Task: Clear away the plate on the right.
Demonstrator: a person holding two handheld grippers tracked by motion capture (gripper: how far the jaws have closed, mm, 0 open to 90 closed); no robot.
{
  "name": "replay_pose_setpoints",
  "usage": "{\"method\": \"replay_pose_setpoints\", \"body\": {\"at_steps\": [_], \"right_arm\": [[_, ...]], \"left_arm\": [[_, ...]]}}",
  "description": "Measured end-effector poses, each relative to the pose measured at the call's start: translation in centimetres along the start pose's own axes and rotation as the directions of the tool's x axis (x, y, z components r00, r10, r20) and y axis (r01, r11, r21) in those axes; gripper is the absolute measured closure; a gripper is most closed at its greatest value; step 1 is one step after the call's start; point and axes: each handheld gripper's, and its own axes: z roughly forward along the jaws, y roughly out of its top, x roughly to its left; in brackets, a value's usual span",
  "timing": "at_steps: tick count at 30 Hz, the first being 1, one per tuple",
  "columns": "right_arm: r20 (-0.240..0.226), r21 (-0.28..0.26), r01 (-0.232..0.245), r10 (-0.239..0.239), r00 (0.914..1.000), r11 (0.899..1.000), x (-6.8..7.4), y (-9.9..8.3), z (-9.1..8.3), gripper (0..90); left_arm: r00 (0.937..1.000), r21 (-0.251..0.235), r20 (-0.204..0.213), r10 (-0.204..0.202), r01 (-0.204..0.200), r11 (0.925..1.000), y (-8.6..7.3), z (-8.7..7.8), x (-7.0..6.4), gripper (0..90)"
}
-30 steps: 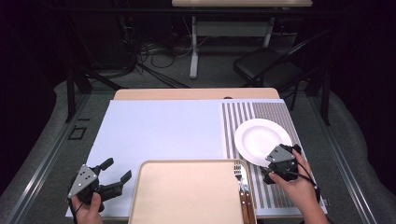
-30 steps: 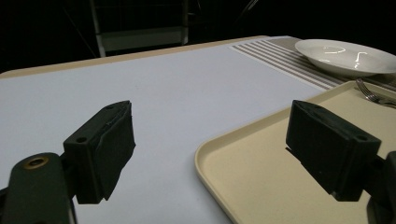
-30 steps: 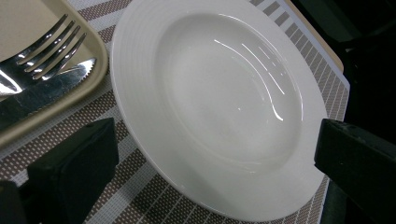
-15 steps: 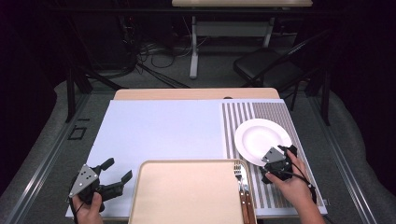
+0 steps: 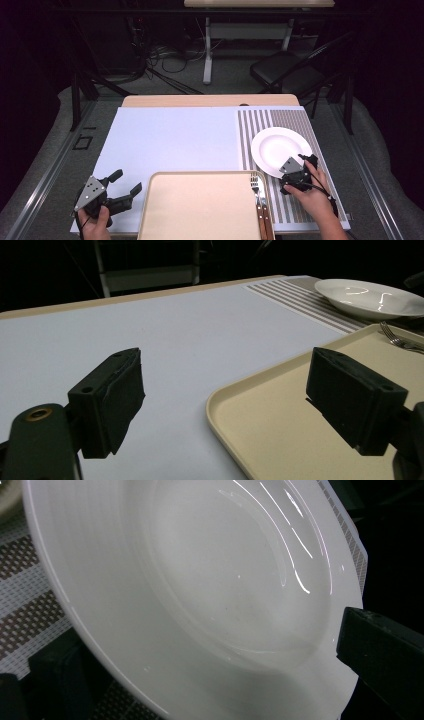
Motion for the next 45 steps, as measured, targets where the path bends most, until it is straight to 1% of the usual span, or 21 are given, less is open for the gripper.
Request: {"method": "replay_pose_setpoints", "body": {"at_steps": [2, 4, 7, 8, 9, 10, 11, 13, 15, 17, 21, 25, 26, 28, 30, 35, 37, 38, 41, 42, 45], "right_arm": [[0.008, 0.0, -0.014, 0.014, 0.9999, 1.0, 0.07, 0.01, 0.1, 0.0], [0.006, -0.008, -0.012, 0.012, 0.9999, 1.0, -0.02, 0.02, 0.21, 0.0], [0.016, -0.003, -0.002, 0.002, 0.9999, 1.0, -0.13, -0.01, 0.28, 0.0], [0.018, -0.014, -0.007, 0.007, 0.9998, 1.0, -0.16, -0.05, 0.38, 0.0], [0.017, -0.062, -0.016, 0.018, 0.9997, 0.998, -0.1, -0.17, 0.71, 0.0], [0.02, -0.062, -0.012, 0.013, 0.9997, 0.998, -0.12, -0.17, 0.71, 0.0], [0.021, -0.007, 0.005, -0.004, 0.9998, 1.0, -0.15, -0.01, 0.33, 0.0], [0.031, -0.008, 0.004, -0.004, 0.9995, 1.0, -0.01, 0.01, 0.34, 0.0], [0.049, -0.011, 0.031, -0.031, 0.9983, 0.999, 0.06, 0.01, 0.33, 0.0], [0.063, -0.021, 0.039, -0.037, 0.9973, 0.999, 0.16, 0.0, 0.44, 0.0], [0.059, -0.009, 0.035, -0.034, 0.9977, 0.999, 0.14, 0.03, 0.4, 0.0], [0.058, -0.021, 0.042, -0.041, 0.9975, 0.999, 0.14, 0.01, 0.48, 0.0], [0.056, -0.013, 0.041, -0.04, 0.9976, 0.999, 0.12, 0.01, 0.42, 0.0], [0.053, -0.028, 0.039, -0.037, 0.9979, 0.999, 0.06, -0.1, 0.5, 0.0], [0.05, -0.024, 0.026, -0.025, 0.9985, 0.999, 0.07, -0.14, 0.45, 0.0], [0.059, -0.022, 0.052, -0.051, 0.997, 0.998, 0.1, -0.08, 0.4, 0.1], [0.059, -0.023, 0.039, -0.038, 0.9976, 0.999, 0.18, -0.08, 0.4, 0.8], [0.062, -0.022, 0.038, -0.037, 0.9974, 0.999, 0.22, -0.1, 0.37, 1.5], [0.068, -0.042, 0.044, -0.041, 0.9968, 0.998, 0.33, -0.1, 0.46, 1.8], [0.073, -0.036, 0.059, -0.057, 0.9957, 0.998, 0.31, -0.04, 0.4, 1.9], [0.081, -0.029, 0.071, -0.068, 0.9944, 0.997, 0.37, 0.02, 0.35, 1.9]], "left_arm": [[1.0, -0.001, 0.0, 0.001, -0.001, 1.0, 0.02, -0.01, 0.0, 15.6], [1.0, -0.001, 0.001, 0.002, -0.002, 1.0, 0.01, -0.02, 0.0, 15.7], [1.0, -0.001, 0.0, 0.0, 0.0, 1.0, 0.0, -0.01, 0.01, 15.7], [1.0, -0.001, 0.0, 0.0, 0.0, 1.0, 0.0, -0.01, 0.01, 15.6], [1.0, 0.0, 0.0, 0.0, 0.0, 1.0, 0.0, 0.0, 0.01, 15.6], [1.0, 0.001, 0.0, 0.0, 0.0, 1.0, 0.0, 0.01, 0.01, 15.6], [1.0, 0.002, 0.001, 0.0, 0.0, 1.0, 0.0, 0.02, 0.01, 15.6], [1.0, 0.003, 0.002, 0.001, -0.001, 1.0, -0.01, 0.05, 0.03, 15.7], [1.0, 0.002, 0.001, 0.0, 0.0, 1.0, -0.01, 0.05, 0.01, 15.6], [1.0, 0.002, 0.001, 0.0, 0.0, 1.0, 0.0, 0.04, 0.01, 15.6], [1.0, 0.002, 0.003, 0.0, 0.0, 1.0, -0.01, 0.03, 0.04, 15.6], [1.0, 0.002, 0.002, 0.0, -0.001, 1.0, 0.0, 0.03, 0.01, 15.6], [1.0, 0.002, 0.001, 0.001, -0.001, 1.0, 0.0, 0.03, 0.0, 15.6], [1.0, 0.002, 0.002, 0.001, -0.001, 1.0, 0.0, 0.03, 0.02, 15.6], [1.0, 0.003, 0.004, 0.0, 0.0, 1.0, -0.01, 0.03, 0.05, 15.7], [1.0, 0.003, 0.002, 0.001, -0.001, 1.0, -0.01, 0.03, 0.02, 15.6], [1.0, 0.0, 0.002, -0.001, 0.001, 1.0, -0.03, 0.06, 0.06, 15.7], [1.0, 0.0, 0.002, -0.002, 0.002, 1.0, -0.04, 0.07, 0.07, 15.7], [1.0, 0.004, 0.006, 0.0, 0.0, 1.0, -0.02, 0.05, 0.05, 15.6], [1.0, 0.004, 0.003, 0.0, 0.0, 1.0, -0.02, 0.05, 0.03, 15.6], [1.0, 0.004, 0.004, -0.001, 0.001, 1.0, -0.03, 0.08, 0.04, 15.6]]}}
